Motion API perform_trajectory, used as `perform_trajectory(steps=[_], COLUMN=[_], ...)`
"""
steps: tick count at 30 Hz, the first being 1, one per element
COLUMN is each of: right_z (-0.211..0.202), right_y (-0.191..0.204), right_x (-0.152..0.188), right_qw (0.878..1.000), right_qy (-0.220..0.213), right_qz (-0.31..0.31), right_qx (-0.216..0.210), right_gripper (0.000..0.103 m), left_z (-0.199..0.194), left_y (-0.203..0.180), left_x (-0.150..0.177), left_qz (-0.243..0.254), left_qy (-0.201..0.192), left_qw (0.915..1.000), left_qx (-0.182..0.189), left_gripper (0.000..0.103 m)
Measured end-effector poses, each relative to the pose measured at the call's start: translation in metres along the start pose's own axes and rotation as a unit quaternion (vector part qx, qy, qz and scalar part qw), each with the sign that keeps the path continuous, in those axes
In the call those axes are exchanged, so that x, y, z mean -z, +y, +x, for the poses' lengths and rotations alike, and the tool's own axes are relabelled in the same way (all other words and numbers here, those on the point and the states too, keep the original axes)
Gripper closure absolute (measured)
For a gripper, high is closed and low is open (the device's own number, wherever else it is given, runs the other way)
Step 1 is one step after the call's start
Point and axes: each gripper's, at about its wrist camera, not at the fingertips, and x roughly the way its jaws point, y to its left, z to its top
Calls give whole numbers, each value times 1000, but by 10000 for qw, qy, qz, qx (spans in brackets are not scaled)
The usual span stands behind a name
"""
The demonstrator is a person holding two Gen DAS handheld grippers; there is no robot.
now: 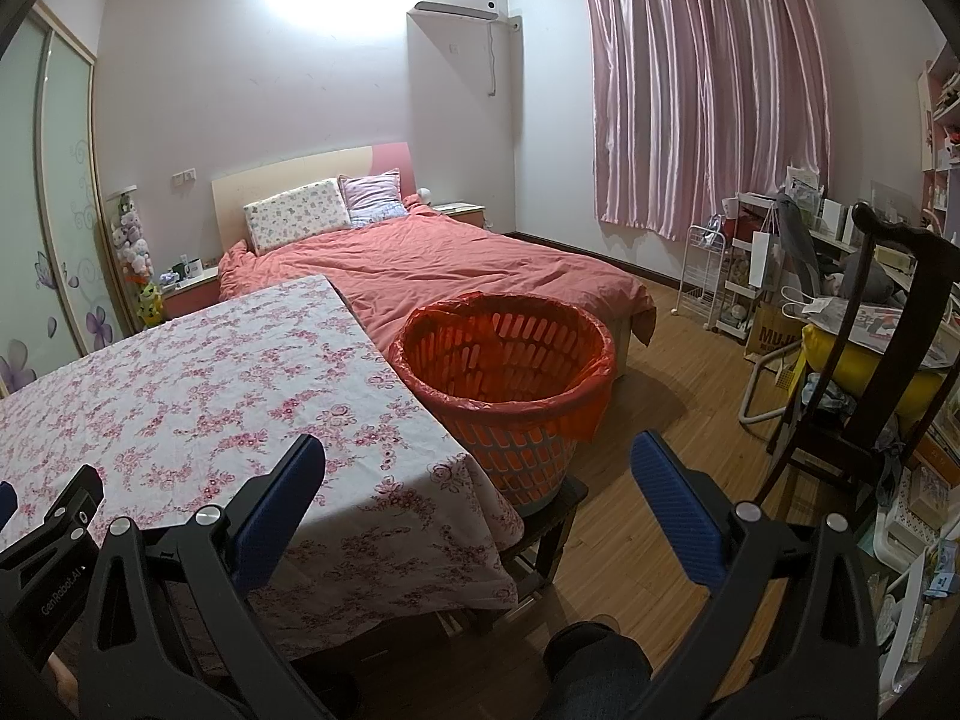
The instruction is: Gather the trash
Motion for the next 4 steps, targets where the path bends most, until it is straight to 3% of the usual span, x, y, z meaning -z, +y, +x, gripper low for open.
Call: perform_trajectory(steps=[4], right_z=[-1], right_y=[0], right_x=[0], right_qw=[10000], right_qy=[-1], right_qz=[-2], right_qx=[-1], right_gripper=[2], left_z=[0], left_y=[1], left_x=[0], left_qz=[-5], left_qy=[22], left_qw=[10000], left_qx=[7], left_gripper=[4])
